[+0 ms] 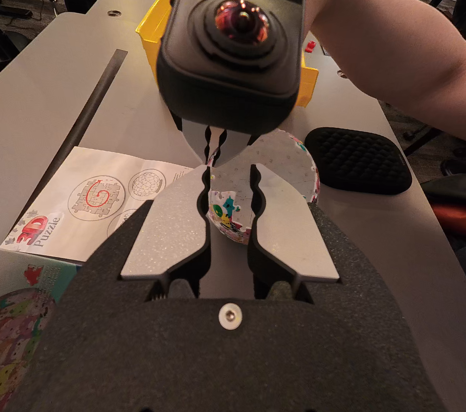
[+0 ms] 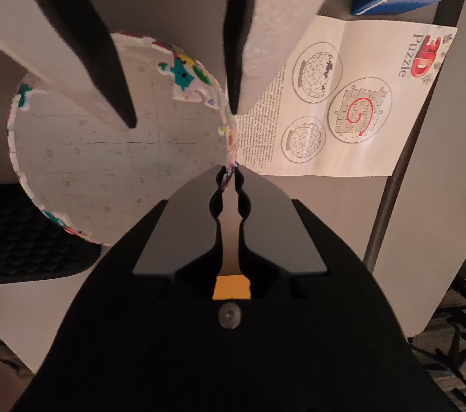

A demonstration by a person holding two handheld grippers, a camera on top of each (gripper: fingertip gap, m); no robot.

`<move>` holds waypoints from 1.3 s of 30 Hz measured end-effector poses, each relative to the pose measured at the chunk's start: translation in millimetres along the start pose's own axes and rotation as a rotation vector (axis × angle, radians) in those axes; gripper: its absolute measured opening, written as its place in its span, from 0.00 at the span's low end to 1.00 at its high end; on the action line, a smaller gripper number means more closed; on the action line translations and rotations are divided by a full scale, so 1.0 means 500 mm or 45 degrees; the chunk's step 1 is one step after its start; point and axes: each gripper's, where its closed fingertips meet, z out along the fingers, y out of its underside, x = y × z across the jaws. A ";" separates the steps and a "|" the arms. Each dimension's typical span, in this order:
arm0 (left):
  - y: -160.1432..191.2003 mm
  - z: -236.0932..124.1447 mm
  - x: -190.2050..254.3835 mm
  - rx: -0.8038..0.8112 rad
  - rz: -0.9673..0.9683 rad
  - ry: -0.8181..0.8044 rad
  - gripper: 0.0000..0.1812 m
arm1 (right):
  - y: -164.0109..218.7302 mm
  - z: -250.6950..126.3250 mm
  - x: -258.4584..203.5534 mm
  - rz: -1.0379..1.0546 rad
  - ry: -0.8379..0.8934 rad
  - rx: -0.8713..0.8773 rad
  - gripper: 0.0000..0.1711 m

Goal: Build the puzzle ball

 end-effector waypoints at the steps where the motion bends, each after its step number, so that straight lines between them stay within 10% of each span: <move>1: 0.000 0.000 0.000 0.001 0.000 0.000 0.16 | 0.000 0.000 0.000 0.011 -0.003 0.001 0.04; 39: -0.013 -0.011 0.003 0.036 -0.002 -0.001 0.16 | -0.031 -0.001 0.014 -0.050 0.135 0.012 0.02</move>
